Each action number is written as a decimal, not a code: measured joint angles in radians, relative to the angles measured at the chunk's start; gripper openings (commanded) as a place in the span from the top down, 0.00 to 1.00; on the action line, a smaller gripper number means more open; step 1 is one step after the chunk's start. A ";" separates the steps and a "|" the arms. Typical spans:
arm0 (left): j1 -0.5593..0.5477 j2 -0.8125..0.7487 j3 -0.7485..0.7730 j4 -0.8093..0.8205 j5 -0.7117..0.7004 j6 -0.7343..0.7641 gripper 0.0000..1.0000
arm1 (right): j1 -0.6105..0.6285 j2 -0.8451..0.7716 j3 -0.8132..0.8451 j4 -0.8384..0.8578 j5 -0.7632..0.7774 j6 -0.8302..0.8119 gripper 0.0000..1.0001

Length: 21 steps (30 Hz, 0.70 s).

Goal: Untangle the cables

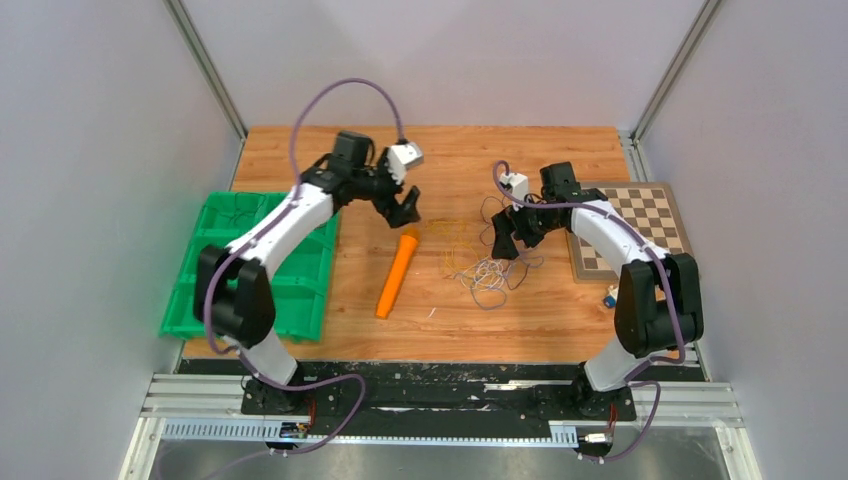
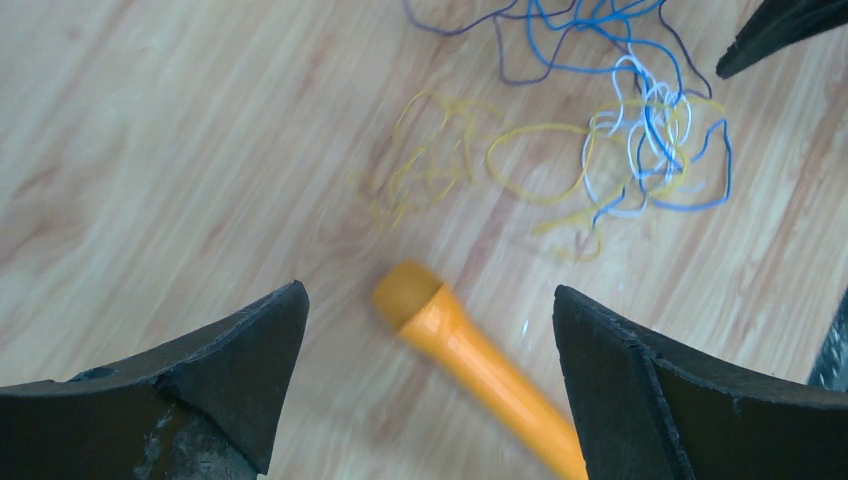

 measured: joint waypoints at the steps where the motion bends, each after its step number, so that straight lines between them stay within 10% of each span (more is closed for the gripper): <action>1: -0.051 0.063 0.026 0.021 -0.013 -0.029 0.03 | -0.013 0.005 0.000 -0.003 0.000 0.002 0.08; 16: -0.203 0.719 0.469 -0.050 -0.116 0.083 0.55 | -0.144 0.011 -0.007 -0.011 -0.029 0.027 0.09; 21: -0.213 0.732 0.502 -0.106 -0.138 0.130 0.99 | -0.151 0.004 -0.022 -0.012 -0.039 0.027 0.11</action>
